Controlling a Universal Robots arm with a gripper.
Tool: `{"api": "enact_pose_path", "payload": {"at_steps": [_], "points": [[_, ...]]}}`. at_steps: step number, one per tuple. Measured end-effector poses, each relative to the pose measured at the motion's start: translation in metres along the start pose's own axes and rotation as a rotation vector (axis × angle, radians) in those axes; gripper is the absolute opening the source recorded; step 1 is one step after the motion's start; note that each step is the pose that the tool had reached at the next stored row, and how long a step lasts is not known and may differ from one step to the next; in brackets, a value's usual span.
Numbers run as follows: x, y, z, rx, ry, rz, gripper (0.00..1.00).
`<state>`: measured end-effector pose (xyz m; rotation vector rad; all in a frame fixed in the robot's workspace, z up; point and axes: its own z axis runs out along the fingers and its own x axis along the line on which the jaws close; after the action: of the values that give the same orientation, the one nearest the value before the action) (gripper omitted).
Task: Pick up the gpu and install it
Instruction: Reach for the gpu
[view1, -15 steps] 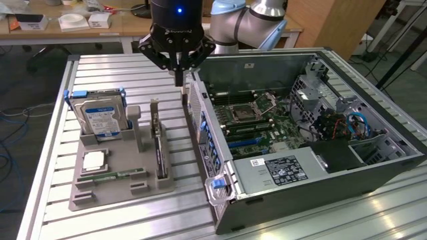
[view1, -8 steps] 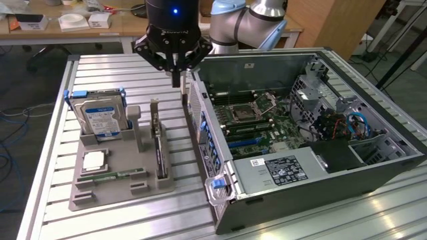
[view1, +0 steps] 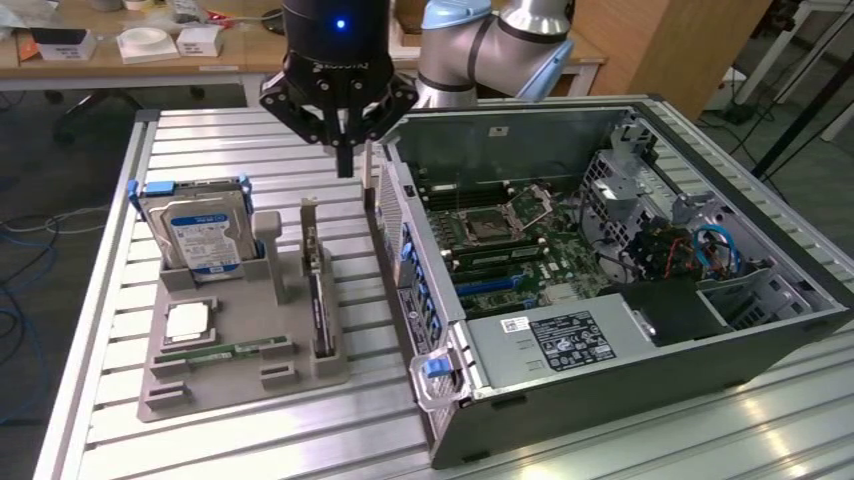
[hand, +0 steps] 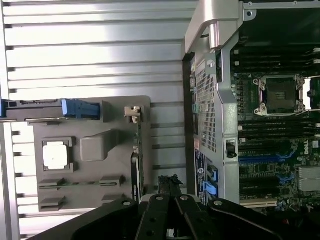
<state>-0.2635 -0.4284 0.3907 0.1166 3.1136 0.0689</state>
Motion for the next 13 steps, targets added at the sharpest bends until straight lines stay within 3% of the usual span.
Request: {"api": "enact_pose_path", "payload": {"at_steps": [13], "points": [[0.013, -0.0053, -0.0004, 0.0000, 0.0000, 0.000, 0.11]]}}
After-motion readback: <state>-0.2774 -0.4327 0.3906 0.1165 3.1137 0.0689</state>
